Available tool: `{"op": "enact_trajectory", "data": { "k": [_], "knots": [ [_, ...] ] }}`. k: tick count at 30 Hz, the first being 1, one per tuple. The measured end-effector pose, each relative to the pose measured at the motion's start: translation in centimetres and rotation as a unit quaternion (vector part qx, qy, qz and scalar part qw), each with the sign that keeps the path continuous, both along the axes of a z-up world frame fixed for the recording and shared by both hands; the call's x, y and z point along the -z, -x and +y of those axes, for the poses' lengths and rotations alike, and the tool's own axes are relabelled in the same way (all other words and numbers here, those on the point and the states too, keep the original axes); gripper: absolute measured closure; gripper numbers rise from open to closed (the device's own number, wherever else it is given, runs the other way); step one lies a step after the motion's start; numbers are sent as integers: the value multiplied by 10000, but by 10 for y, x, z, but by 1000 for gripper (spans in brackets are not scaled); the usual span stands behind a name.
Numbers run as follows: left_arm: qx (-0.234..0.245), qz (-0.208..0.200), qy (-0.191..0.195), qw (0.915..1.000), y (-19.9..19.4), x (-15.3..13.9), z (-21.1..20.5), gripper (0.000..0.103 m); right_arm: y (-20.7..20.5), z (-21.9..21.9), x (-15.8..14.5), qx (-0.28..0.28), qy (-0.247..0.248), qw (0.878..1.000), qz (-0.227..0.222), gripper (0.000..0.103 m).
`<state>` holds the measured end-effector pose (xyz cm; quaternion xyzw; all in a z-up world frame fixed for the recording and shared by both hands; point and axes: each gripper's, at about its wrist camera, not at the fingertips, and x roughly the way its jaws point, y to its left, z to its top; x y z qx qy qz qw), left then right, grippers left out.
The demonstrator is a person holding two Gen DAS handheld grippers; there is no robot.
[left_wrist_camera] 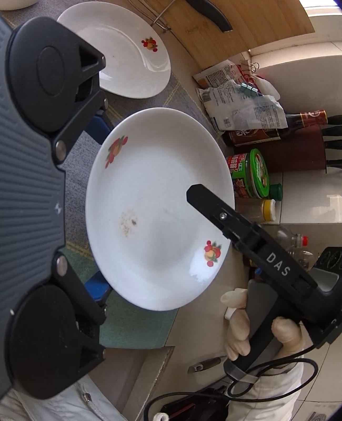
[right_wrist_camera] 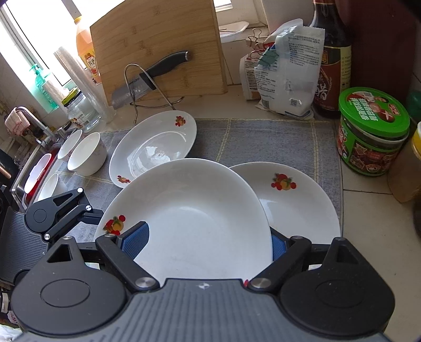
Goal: Organize plates and bowls
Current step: 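Lift the flower-rimmed plate with the right gripper toward the stained plate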
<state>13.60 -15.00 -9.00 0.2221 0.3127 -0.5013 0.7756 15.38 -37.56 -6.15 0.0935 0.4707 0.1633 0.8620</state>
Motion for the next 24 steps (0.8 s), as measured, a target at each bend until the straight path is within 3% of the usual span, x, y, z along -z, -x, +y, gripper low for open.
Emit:
{"op": "enact_trajectory", "data": {
  "k": [24],
  "knots": [
    [-46, 342, -138, 9993, -18, 9, -35, 3, -15, -35, 27, 276, -18, 9994, 231, 9]
  ]
}}
